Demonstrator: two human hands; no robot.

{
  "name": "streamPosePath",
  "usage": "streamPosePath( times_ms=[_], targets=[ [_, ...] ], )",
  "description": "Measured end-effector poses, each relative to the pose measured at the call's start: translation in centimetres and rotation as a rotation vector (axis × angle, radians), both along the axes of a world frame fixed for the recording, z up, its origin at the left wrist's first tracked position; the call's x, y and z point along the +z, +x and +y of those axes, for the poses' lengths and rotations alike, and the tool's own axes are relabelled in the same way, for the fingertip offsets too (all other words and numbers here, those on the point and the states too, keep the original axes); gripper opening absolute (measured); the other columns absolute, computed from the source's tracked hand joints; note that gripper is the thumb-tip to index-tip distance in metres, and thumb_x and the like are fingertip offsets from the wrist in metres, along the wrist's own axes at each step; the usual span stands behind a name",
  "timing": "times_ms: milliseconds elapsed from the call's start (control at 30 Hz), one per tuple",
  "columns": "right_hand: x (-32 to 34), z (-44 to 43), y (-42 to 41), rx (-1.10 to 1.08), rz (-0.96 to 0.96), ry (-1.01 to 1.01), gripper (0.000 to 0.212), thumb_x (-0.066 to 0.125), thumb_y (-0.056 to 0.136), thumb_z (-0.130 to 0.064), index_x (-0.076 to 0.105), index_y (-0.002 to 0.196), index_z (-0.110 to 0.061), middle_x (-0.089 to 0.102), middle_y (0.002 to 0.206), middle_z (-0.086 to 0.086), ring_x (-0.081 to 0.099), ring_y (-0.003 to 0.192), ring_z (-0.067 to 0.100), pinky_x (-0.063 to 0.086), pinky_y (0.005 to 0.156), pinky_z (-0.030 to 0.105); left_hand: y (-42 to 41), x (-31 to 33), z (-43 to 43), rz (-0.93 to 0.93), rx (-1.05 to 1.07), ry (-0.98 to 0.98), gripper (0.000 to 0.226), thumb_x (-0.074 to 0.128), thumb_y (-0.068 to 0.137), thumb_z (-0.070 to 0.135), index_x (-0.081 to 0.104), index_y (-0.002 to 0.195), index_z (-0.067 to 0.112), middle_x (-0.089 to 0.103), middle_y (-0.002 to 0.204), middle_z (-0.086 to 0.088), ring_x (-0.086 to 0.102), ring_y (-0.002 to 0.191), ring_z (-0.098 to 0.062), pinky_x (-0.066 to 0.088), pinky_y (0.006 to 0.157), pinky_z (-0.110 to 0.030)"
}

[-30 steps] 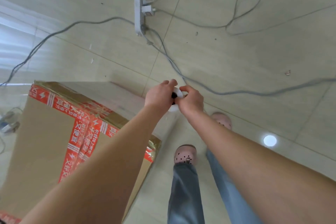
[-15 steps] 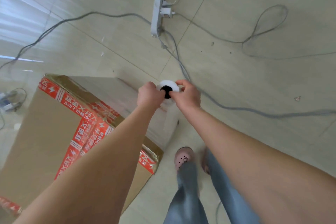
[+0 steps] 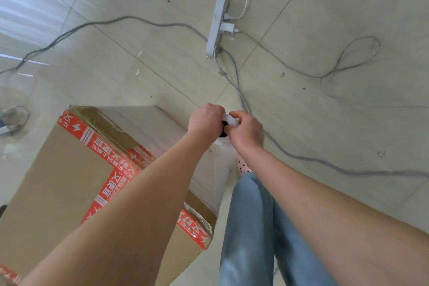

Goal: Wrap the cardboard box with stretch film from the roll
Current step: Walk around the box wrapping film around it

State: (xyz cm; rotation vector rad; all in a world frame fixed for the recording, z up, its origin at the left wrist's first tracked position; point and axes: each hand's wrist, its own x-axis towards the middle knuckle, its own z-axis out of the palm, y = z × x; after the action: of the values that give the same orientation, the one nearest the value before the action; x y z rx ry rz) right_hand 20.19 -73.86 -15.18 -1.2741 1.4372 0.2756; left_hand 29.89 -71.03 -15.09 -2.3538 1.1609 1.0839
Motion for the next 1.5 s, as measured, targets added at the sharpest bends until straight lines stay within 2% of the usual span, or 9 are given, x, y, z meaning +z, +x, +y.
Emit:
streamPosePath(
  times_ms=[200, 400, 500, 567, 667, 900, 1133, 1333, 1500],
  targets=[
    [0.3, -0.8, 4.9, -0.011, -0.049, -0.067, 0.03, 0.061, 0.082, -0.017, 0.065, 0.11, -0.022, 0.067, 0.111, 0.0, 0.061, 0.103, 0.019, 0.045, 0.081, 0.027, 4.7, -0.7, 1.0, 0.014, 0.457, -0.064, 0.01, 0.054, 0.078, 0.013, 0.06, 0.081, 0.005, 0.062, 0.077, -0.011, 0.062, 0.075, -0.031, 0.047, 0.06, -0.03],
    [-0.3, -1.3, 10.1, 0.081, -0.098, 0.038, 0.046, 0.061, 0.084, -0.02, 0.054, 0.13, -0.026, 0.06, 0.125, -0.002, 0.056, 0.113, 0.019, 0.042, 0.085, 0.024, 7.3, -1.3, 3.1, 0.027, 1.064, -0.153, 0.032, 0.056, 0.085, 0.038, 0.063, 0.077, 0.008, 0.071, 0.069, -0.009, 0.07, 0.064, -0.026, 0.06, 0.07, -0.04],
    [-0.4, -2.1, 11.5, 0.123, -0.098, 0.035, 0.046, 0.061, 0.082, -0.017, 0.058, 0.127, -0.026, 0.062, 0.124, -0.002, 0.058, 0.112, 0.021, 0.044, 0.09, 0.025, 8.2, -1.7, 3.2, 0.051, 1.009, -0.131, 0.03, 0.054, 0.084, 0.036, 0.061, 0.084, 0.007, 0.07, 0.075, -0.006, 0.069, 0.072, -0.024, 0.058, 0.073, -0.038],
    [-0.5, -2.1, 11.7, 0.135, -0.089, 0.038, 0.046, 0.06, 0.08, -0.015, 0.059, 0.125, -0.025, 0.064, 0.121, -0.001, 0.059, 0.11, 0.021, 0.048, 0.092, 0.029, 9.1, -1.4, 2.5, 0.04, 0.782, -0.072, 0.022, 0.055, 0.085, 0.027, 0.056, 0.096, 0.008, 0.064, 0.086, -0.005, 0.061, 0.082, -0.025, 0.052, 0.072, -0.033],
    [-0.6, -1.9, 11.8, 0.161, -0.083, 0.053, 0.044, 0.058, 0.08, -0.012, 0.062, 0.121, -0.025, 0.066, 0.114, -0.001, 0.061, 0.104, 0.021, 0.049, 0.087, 0.029, 10.3, -0.7, 1.3, 0.044, 0.494, -0.089, 0.041, 0.056, 0.083, 0.015, 0.055, 0.123, 0.019, 0.066, 0.102, -0.007, 0.06, 0.098, -0.028, 0.05, 0.075, -0.035],
    [-0.7, -3.2, 13.0, 0.288, -0.038, 0.044, 0.024, 0.057, 0.08, -0.015, 0.065, 0.101, -0.023, 0.067, 0.09, -0.001, 0.06, 0.084, 0.022, 0.044, 0.069, 0.028, 12.1, -0.5, -0.7, -0.02, 0.241, -0.029, 0.024, 0.056, 0.077, 0.009, 0.063, 0.1, 0.01, 0.059, 0.097, -0.006, 0.06, 0.088, -0.028, 0.042, 0.062, -0.031],
    [-0.2, -5.0, 16.6, 0.424, -0.044, -0.067, 0.025, 0.055, 0.08, -0.013, 0.065, 0.102, -0.022, 0.068, 0.102, -0.004, 0.061, 0.091, 0.021, 0.039, 0.066, 0.025, 13.2, -0.1, -0.4, -0.047, 0.683, -0.085, 0.01, 0.055, 0.083, 0.016, 0.05, 0.084, 0.008, 0.052, 0.076, -0.006, 0.05, 0.075, -0.028, 0.038, 0.06, -0.031],
    [0.1, -5.4, 21.5, 0.567, -0.1, 0.019, 0.035, 0.065, 0.082, -0.02, 0.061, 0.116, -0.024, 0.064, 0.116, -0.001, 0.06, 0.103, 0.021, 0.042, 0.075, 0.024, 15.9, -0.4, 2.5, -0.17, 1.215, -0.03, 0.037, 0.052, 0.079, 0.044, 0.066, 0.092, 0.013, 0.071, 0.084, -0.007, 0.067, 0.084, -0.027, 0.052, 0.07, -0.032],
    [0.1, -4.8, 23.3, 0.553, -0.064, 0.055, 0.034, 0.059, 0.084, -0.013, 0.062, 0.116, -0.025, 0.063, 0.102, -0.002, 0.06, 0.094, 0.022, 0.04, 0.073, 0.023, 17.6, -0.3, 3.3, -0.022, 1.155, -0.067, 0.04, 0.055, 0.08, 0.046, 0.059, 0.099, 0.011, 0.068, 0.09, -0.007, 0.065, 0.084, -0.027, 0.053, 0.068, -0.035]
  ],
)
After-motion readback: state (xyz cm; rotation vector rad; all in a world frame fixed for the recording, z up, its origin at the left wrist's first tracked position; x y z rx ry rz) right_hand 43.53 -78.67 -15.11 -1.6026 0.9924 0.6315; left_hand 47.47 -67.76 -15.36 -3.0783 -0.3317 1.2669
